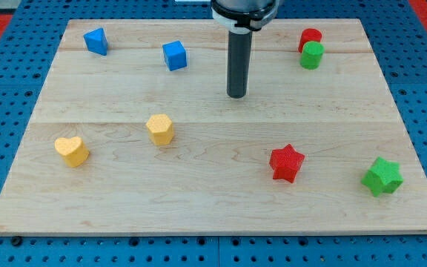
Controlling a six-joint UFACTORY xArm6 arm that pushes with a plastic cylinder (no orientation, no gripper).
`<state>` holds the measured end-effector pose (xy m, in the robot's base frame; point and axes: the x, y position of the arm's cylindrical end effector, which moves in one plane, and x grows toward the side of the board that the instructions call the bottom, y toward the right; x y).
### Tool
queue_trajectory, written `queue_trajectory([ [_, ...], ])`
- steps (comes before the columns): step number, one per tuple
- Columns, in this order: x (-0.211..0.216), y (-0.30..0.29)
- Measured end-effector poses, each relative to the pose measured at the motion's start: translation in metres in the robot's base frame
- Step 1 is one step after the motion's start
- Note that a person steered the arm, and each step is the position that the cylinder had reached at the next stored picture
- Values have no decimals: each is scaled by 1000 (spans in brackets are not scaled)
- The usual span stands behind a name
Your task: Slide the blue cube towards the top right corner
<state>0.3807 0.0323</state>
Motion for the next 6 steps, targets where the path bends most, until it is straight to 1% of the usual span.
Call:
queue_trajectory([
  [2, -3, 0],
  [3, 3, -5],
  [4, 7, -56],
  [5, -15, -77],
  [6, -21, -122],
])
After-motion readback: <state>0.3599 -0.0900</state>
